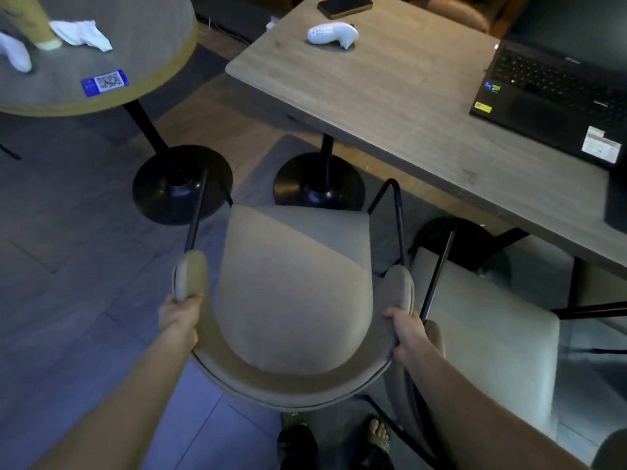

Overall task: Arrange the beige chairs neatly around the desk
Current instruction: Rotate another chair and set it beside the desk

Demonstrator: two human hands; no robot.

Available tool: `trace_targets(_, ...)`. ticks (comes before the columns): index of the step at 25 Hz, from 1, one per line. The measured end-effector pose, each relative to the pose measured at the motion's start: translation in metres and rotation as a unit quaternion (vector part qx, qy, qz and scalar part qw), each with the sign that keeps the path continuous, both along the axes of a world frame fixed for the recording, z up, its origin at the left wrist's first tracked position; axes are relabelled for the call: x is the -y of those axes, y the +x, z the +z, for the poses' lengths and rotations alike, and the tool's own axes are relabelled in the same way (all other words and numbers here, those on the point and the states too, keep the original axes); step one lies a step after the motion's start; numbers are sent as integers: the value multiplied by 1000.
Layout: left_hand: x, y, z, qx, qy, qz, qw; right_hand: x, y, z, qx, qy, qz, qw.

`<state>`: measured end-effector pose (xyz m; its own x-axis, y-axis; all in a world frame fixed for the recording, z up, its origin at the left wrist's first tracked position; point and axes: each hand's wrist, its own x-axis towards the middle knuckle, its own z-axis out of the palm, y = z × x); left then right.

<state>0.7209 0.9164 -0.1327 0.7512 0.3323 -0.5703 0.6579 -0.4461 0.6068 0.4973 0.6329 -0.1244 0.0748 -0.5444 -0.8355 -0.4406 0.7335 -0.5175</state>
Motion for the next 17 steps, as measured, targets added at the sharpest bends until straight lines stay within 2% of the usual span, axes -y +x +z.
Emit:
trace_targets(7, 27, 55, -9, -8, -53, -77, 996, -26, -12, -10, 14, 20, -120, 992)
trace_targets(10, 42, 72, -4, 16, -60, -108, 992, -36, -8, -13, 19, 22, -160, 987)
trace_targets(13, 60, 86, 1, 27, -64, -132, 989, -41, -2, -15, 16, 30, -181, 983)
trace_targets(17, 70, 87, 16, 27, -23, -156, 987, -31, 3, -20, -3, 82, -171, 982)
